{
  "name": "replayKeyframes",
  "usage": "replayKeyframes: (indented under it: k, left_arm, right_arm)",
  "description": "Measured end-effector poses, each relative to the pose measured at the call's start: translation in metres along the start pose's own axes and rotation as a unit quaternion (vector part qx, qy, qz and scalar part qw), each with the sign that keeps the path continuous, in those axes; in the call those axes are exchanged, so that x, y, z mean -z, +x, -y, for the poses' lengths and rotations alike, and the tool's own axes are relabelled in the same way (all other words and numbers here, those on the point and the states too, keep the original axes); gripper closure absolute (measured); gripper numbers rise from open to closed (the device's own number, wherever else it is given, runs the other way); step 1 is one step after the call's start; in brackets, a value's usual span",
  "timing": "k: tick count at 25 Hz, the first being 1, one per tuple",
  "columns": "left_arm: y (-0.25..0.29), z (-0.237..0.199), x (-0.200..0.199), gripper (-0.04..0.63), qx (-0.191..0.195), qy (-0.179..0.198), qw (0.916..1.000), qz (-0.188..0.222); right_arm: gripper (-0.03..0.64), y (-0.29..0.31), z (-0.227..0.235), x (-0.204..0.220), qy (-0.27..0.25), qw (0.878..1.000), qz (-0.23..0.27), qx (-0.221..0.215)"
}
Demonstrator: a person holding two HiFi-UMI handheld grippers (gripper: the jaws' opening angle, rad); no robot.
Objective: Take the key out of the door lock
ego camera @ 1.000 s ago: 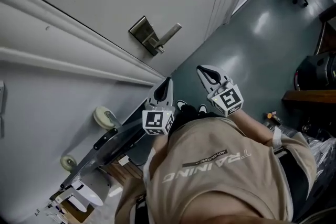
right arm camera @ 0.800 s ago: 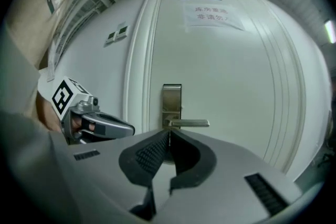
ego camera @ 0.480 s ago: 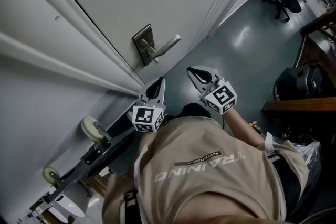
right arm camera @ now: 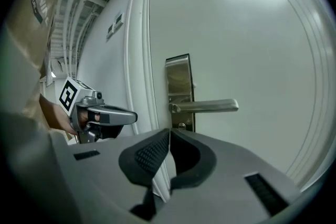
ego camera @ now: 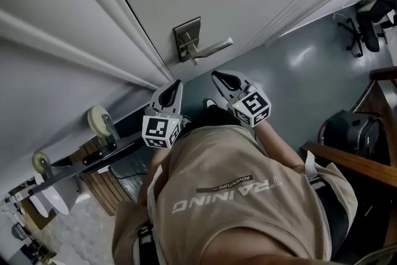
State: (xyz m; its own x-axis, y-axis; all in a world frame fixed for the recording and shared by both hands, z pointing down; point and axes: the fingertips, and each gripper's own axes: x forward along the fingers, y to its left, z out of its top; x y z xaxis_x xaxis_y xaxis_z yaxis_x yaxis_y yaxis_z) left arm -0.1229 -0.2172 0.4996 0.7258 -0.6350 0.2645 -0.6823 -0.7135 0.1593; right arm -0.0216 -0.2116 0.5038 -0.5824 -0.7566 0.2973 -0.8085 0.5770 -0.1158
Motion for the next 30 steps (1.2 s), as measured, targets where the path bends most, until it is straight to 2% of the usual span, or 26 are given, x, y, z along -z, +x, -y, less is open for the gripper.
replayKeyframes:
  k: [5,8,10,13,16,19,21,26,30]
  left_arm:
    - [0.003,0.01,-0.002,0.586,-0.041,0.003,0.999,-0.02]
    - [0.009,0.012,-0.017,0.586,-0.063,0.013,0.9978,-0.015]
    - [0.013,0.008,-0.022,0.586,-0.087,0.003,0.9962,-0.005]
    - [0.019,0.006,-0.015,0.586,-0.122,-0.015,0.9924,0.003]
    - [0.032,0.015,-0.001,0.586,-0.138,-0.01,0.9903,-0.011]
    - [0.041,0.036,0.0,0.586,-0.129,-0.004,0.9915,-0.017]
    - [0.041,0.037,0.001,0.586,-0.135,-0.024,0.9905,-0.012]
    - [0.035,0.034,0.019,0.586,-0.167,-0.065,0.9835,-0.021]
    - [0.016,0.036,0.028,0.586,-0.194,-0.081,0.9771,-0.033]
  right_arm:
    - [0.601,0.017,0.011,0.007,0.002,0.998,-0.014,-0.058]
    - [0.601,0.025,0.022,0.017,0.025,0.995,-0.028,-0.089]
    - [0.601,0.031,0.021,0.02,0.038,0.992,-0.025,-0.117]
    - [0.6,0.036,0.015,0.026,0.031,0.988,-0.015,-0.151]
    - [0.6,0.039,0.017,0.035,0.029,0.984,-0.023,-0.175]
    - [0.6,0.037,0.021,0.043,0.065,0.978,-0.043,-0.191]
    - [0.6,0.039,0.025,0.047,0.093,0.974,-0.047,-0.201]
    - [0.6,0.058,0.028,0.056,0.114,0.968,-0.046,-0.217]
    - [0.6,0.06,0.018,0.05,0.215,0.946,-0.044,-0.24]
